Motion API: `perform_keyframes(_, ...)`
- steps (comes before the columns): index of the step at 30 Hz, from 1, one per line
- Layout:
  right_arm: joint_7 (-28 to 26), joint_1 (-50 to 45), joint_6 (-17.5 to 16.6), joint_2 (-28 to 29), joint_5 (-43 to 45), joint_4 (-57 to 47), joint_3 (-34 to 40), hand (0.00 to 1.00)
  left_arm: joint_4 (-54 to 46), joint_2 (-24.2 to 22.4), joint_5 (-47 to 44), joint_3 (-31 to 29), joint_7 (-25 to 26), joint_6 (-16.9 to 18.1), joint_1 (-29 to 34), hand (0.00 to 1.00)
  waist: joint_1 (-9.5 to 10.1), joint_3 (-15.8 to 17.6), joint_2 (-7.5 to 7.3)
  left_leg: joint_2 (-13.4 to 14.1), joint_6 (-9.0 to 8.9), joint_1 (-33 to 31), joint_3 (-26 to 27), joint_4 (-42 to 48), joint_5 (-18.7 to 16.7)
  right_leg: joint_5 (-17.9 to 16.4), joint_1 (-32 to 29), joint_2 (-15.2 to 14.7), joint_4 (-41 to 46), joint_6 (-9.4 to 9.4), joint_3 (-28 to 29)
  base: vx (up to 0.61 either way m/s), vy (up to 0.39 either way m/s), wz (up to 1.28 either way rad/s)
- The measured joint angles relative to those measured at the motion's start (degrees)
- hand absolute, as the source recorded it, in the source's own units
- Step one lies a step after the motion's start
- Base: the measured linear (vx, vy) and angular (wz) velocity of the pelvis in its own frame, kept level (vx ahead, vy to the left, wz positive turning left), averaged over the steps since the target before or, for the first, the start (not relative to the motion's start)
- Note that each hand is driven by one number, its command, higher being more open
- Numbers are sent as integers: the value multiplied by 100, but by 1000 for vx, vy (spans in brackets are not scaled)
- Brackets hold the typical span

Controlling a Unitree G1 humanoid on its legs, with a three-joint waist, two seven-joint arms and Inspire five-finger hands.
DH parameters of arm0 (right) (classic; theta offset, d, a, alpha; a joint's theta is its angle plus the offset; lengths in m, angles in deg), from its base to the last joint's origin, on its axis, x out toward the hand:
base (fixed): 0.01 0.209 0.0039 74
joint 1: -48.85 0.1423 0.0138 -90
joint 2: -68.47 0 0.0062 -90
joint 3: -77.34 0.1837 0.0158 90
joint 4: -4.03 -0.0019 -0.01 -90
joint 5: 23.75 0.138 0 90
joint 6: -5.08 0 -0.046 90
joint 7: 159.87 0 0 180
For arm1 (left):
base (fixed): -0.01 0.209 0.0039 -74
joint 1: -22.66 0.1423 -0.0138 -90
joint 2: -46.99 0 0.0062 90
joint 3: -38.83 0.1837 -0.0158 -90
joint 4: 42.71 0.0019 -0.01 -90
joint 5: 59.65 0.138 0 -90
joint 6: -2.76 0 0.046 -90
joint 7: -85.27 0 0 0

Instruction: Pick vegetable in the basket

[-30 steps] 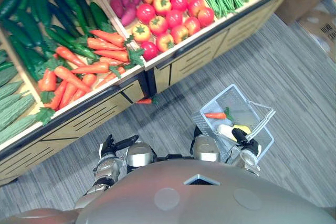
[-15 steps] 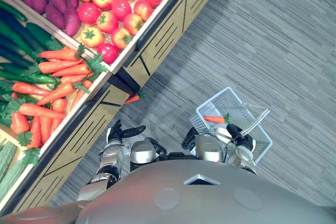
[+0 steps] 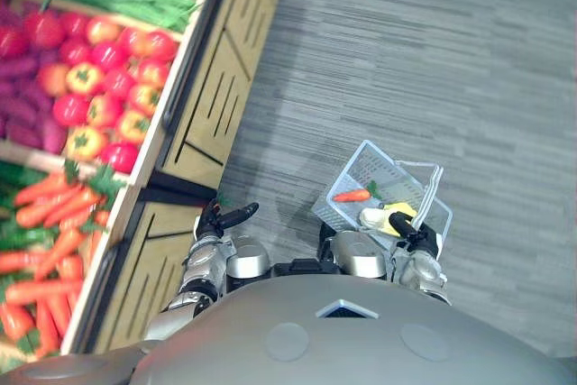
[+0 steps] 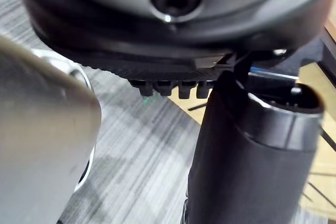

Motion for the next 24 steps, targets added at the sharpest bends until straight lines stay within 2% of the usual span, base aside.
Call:
perform_keyframes(1, -15, -74, -1, -11, 0, 5, 0, 0, -5, 4, -17, 13, -7, 10, 0, 100, -1, 2, 5, -107, -2, -134, -320, -233, -10, -1, -10, 13, 3, 7, 189, -37, 85, -95)
perform_keyframes(4, -76, -235, -13, -13, 32, 6, 12, 0, 8, 0, -32, -13, 14, 68, -3, 100, 4, 9, 66, -162, -88, -421, -1024, -971, 100, 11, -16, 151, 13, 99, 594, -12, 149, -91)
perform_keyframes(5, -83, -290, -20, -26, 70, 17, 31, 0, 50, -14, -18, -28, 27, 92, -3, 100, 22, 35, 155, -140, -213, -393, -1217, -1186, 462, -7, -19, 260, 68, 192, 752, 57, 273, -93)
perform_keyframes(6, -87, -317, -20, 38, 74, 53, 35, 0, 73, -3, 1, -53, 61, 86, -10, 100, 20, -4, 189, -152, -178, -364, -1137, -1183, 467, 3, 4, 242, 86, 251, 862, 92, 237, -71)
perform_keyframes(8, -101, -400, -60, 179, 89, 42, 68, 0, 110, 40, 73, -43, 117, 109, -20, 100, -15, -58, 21, -309, -136, -264, -955, -1375, 460, 46, -15, 64, 72, 358, 941, 154, 217, -33)
perform_keyframes(9, -90, -453, -107, 255, 121, 48, 106, 0, 118, 65, 66, -48, 115, 106, -16, 100, -29, -67, -35, -432, -53, -147, -872, -1577, 547, 25, -19, -43, 60, 400, 998, 149, 194, -16)
perform_keyframes(11, -83, -498, -144, 237, 120, 48, 147, 0, 184, 67, 79, -30, 126, 105, -8, 100, -64, -138, -89, -616, 49, 48, -772, -1906, 658, -18, 2, -212, 9, 504, 1029, 176, 176, -13)
perform_keyframes(14, -106, -445, -160, 124, 104, 52, 166, 0, 265, 57, 155, -3, 123, 106, -28, 100, -37, -232, -11, -788, 103, 242, -597, -2185, 718, -48, -14, -330, -32, 598, 1118, 182, 138, -18)
perform_keyframes(19, -154, -380, -165, 135, 15, 245, 127, 0, 454, 60, 476, 44, 145, 112, -36, 100, 2, -451, 109, -861, 105, 397, -445, -2388, 717, -3, 19, -348, -190, 687, 1168, 127, 49, -22)
perform_keyframes(24, -211, -321, -152, 149, 34, 515, 140, 0, 502, 64, 550, 55, 140, 129, -58, 100, 15, -490, -37, -862, 106, 487, -494, -2395, 717, 2, 225, -363, -395, 691, 1074, 43, -13, 3)
